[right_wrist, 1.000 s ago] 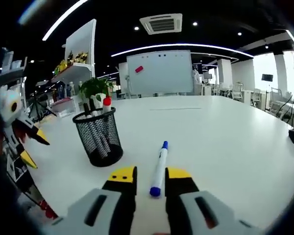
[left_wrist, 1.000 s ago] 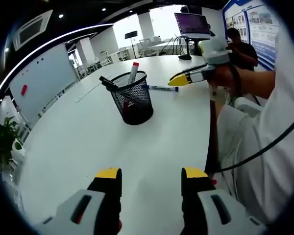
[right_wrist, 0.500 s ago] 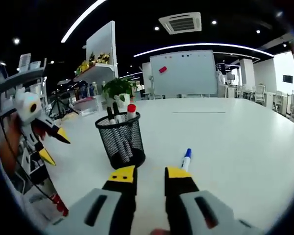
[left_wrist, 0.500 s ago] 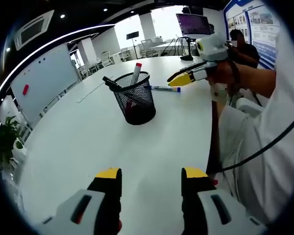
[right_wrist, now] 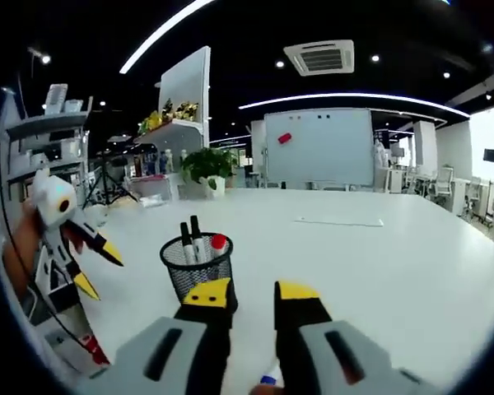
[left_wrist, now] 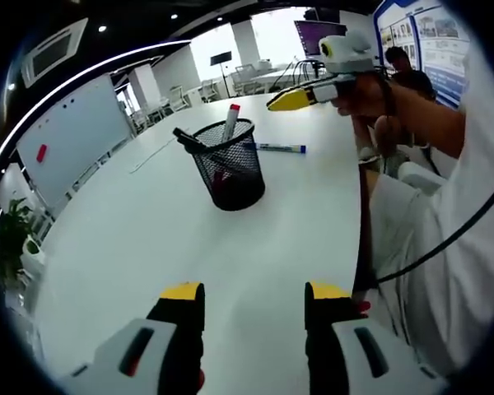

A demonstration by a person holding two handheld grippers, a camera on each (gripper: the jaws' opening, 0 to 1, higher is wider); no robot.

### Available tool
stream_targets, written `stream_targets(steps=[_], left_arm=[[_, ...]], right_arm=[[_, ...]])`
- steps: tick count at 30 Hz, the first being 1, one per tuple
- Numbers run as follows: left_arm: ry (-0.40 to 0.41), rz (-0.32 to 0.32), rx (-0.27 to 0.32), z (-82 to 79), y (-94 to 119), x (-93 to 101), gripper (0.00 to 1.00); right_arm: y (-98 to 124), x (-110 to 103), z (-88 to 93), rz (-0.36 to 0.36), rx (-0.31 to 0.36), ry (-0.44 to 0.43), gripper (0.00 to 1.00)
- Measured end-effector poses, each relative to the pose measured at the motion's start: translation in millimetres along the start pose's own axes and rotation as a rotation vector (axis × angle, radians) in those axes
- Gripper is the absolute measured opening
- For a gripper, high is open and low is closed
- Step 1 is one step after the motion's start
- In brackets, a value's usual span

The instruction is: Pick up the whiteboard markers from the pen holder and place them facing the whiteboard neatly

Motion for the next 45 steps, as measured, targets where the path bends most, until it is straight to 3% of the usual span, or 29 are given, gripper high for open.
stream_targets(steps=[6, 13, 17, 28, 34, 37, 45], left_arm=[[0.000, 0.012, -0.009, 2.3, -1.7, 2.1, 0.50], [0.002, 0.002, -0.007, 2.7, 0.4, -2.4, 0.50], [-0.017, 0.017, -0.020, 4.1, -0.3, 2.1, 0.50], [-0.010, 0.009, -0.017, 5.3, 5.4, 0.9, 0.50], [-0.005, 0.009, -0.021, 7.7, 2.7, 1.5, 0.50], [-0.005, 0.020, -0.017, 7.0, 2.4, 4.1, 0.50], [-0.002, 0.018, -0.013, 6.7, 3.8, 4.0, 0.50]], right_arm=[[-1.1, 2.5, -16.9, -0.026, 0.056, 0.027, 0.20], [-3.4, -5.8, -47.7, -0.135, 0.151, 0.046, 0.20], [-7.2, -11.6, -54.1, -0.161, 0.172, 0.014, 0.20], [-17.0, -22.2, -56.9, -0.216, 0.163, 0.045, 0.21], [-24.5, -32.2, -50.9, -0.263, 0.115, 0.137, 0.21], [-28.7, -27.4, -47.9, -0.266, 0.101, 0.177, 0.21], [-35.2, -30.7, -45.1, -0.303, 0.071, 0.229, 0.21]])
Point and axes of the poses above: the point that each gripper's makers call its tool centre point, and the gripper's own axes: y roughly backward along the fingers, x roughly to its right, z roughly out of its underside, the point moved 2 cm from there along y, roughly backward along the fingers, and after that the axes turned 13 degrees about y, right-handed, at the moved point
